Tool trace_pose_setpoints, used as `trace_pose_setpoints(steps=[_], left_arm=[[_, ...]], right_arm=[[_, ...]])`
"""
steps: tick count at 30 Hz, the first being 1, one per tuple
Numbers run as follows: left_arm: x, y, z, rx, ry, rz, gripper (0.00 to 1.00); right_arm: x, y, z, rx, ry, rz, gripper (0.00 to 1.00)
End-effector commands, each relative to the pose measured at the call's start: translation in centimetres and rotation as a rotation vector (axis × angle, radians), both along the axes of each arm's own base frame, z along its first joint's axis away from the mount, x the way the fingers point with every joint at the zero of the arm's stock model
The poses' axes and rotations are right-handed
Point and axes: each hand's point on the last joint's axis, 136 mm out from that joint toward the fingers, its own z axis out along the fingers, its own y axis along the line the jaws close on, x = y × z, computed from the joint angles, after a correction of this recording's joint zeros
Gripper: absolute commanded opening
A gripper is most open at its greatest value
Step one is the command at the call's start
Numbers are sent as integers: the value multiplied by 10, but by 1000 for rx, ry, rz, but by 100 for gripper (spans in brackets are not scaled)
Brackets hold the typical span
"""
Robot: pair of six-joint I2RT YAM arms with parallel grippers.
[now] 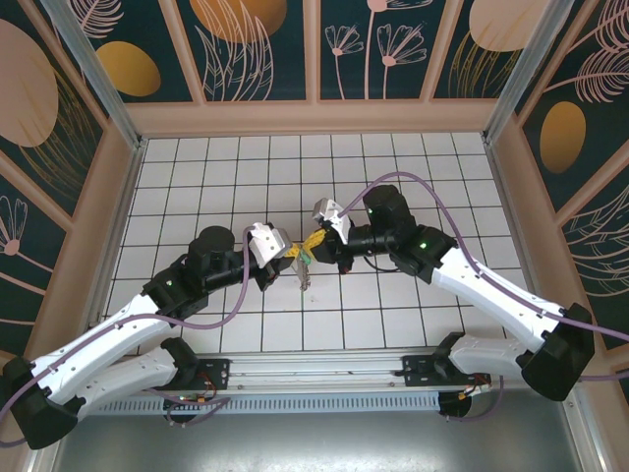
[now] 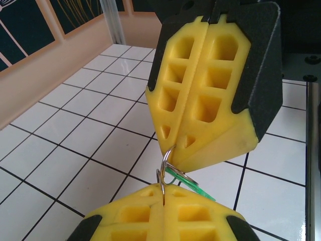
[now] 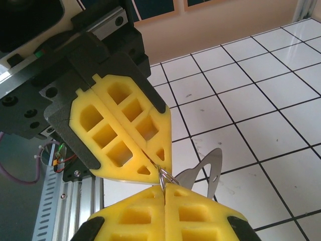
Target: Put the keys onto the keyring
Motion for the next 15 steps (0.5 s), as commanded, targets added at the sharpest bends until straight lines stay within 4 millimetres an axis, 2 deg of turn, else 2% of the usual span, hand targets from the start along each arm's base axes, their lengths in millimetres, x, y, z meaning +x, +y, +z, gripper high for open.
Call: trace_pose_setpoints(steps=[1, 15], left_arm=[[-3, -4, 12, -32, -41, -32, 0], [-4, -4, 13, -37, -45, -39, 0]], right_arm=[[10, 1, 12, 23, 2, -27, 0], [23, -5, 1, -18, 19, -76, 0]])
